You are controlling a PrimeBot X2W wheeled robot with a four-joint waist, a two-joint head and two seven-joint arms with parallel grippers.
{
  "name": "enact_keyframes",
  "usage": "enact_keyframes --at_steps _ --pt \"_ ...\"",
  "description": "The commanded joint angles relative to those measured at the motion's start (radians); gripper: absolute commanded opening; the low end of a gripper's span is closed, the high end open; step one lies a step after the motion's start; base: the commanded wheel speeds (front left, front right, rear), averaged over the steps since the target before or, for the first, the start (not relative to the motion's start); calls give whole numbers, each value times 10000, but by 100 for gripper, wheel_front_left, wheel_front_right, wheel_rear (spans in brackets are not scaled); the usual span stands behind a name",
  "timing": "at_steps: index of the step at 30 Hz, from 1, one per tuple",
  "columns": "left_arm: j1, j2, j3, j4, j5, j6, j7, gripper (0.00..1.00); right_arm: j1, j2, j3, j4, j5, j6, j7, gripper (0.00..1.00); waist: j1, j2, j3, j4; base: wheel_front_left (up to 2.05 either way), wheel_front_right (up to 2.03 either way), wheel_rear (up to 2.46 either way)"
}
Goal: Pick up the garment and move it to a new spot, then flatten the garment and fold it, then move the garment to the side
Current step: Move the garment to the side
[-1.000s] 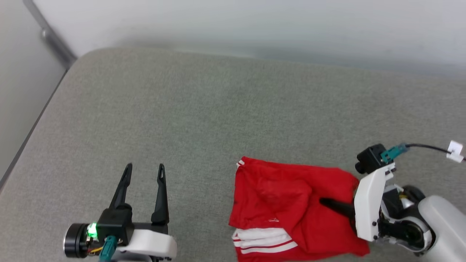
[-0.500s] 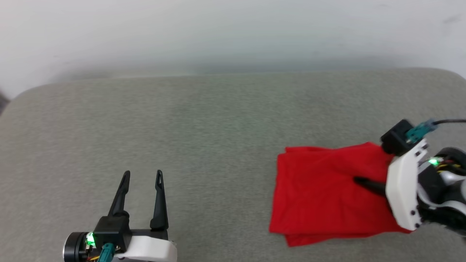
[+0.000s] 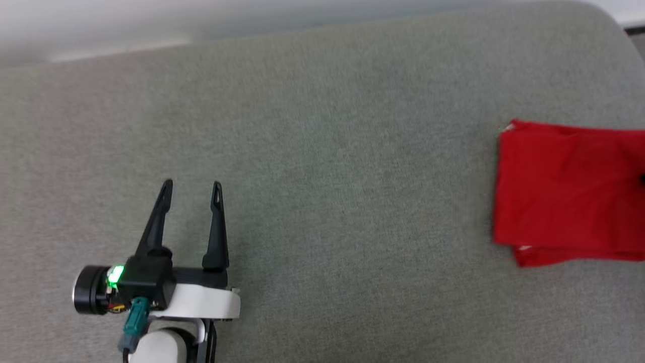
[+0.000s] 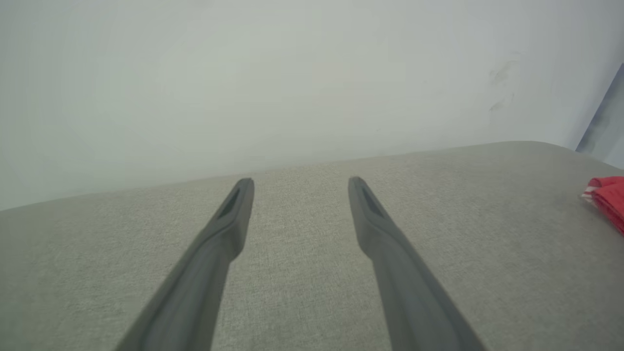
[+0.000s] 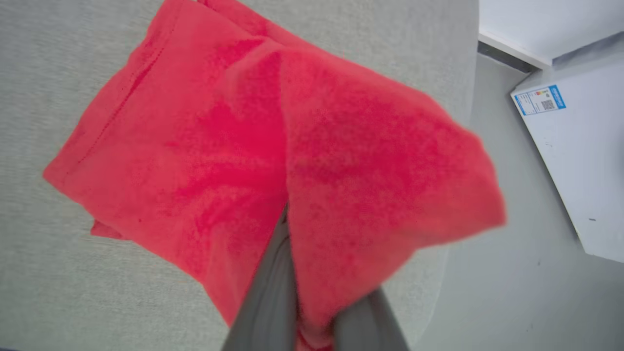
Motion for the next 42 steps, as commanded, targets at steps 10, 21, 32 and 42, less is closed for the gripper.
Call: enact_keyframes --at_steps 10,21,32,42 --pt "-906 131 69 -353 138 -177 -23 100 -1626 -1 -1002 2613 -1485 -9 -545 0 0 0 1914 78 0 0 0" --pt "-949 88 144 -322 71 -109 -23 100 -2133 933 -2211 4477 -2690 -9 -1319 100 0 0 1929 372 0 0 0" --pt "-1 -35 136 -131 -97 147 -23 100 -1618 1431 -3813 4246 -3503 -7 -4145 100 0 0 -62 678 0 0 0" --pt "1166 -69 422 -103 -119 279 -22 100 -709 4037 -5775 2228 -5426 -7 -8023 100 0 0 -1613 1120 0 0 0"
